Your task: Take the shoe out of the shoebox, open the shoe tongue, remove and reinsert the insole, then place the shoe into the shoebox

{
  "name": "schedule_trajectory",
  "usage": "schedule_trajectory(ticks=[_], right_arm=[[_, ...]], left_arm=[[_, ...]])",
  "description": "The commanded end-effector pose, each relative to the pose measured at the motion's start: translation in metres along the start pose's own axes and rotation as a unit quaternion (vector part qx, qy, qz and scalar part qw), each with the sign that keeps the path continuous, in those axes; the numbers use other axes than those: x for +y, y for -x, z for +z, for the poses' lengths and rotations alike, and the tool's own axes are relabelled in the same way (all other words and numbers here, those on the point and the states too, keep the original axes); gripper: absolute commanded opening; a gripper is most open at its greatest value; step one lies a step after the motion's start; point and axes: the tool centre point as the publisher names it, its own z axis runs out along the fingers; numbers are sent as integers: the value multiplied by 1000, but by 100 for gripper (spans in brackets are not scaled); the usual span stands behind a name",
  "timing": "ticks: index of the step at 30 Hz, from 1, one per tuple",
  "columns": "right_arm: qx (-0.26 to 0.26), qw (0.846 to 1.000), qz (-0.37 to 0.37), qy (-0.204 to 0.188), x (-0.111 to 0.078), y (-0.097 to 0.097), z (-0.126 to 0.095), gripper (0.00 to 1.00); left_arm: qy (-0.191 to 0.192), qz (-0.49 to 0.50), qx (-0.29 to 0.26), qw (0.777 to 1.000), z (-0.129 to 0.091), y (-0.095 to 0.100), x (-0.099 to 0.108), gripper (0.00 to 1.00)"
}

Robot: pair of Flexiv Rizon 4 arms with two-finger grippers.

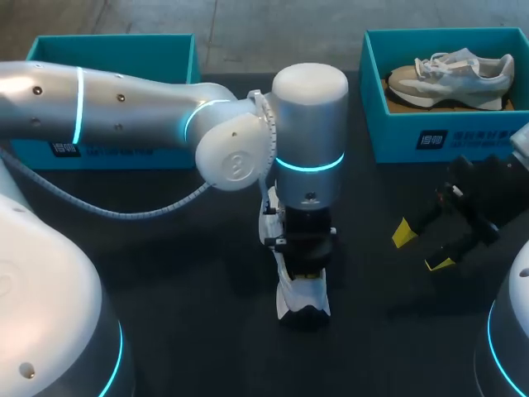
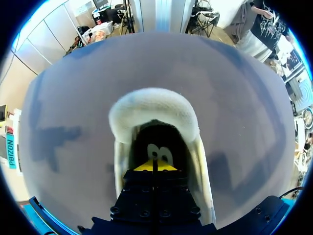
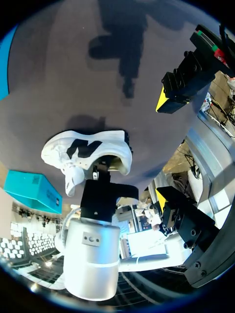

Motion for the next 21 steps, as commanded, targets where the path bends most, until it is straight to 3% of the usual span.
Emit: schedule_trajectory(ticks=[1, 13, 21], right_arm=[[-1, 1000, 1, 1, -1, 0, 0, 100], [-1, 1000, 1, 1, -1, 0, 0, 100], [-1, 1000, 1, 1, -1, 0, 0, 100]], left_arm=[[12, 2, -8, 1000, -24, -10, -9, 0], [18, 0, 6, 1000, -48, -6, -1, 0], [23, -3, 4, 1000, -48, -5, 4, 0]])
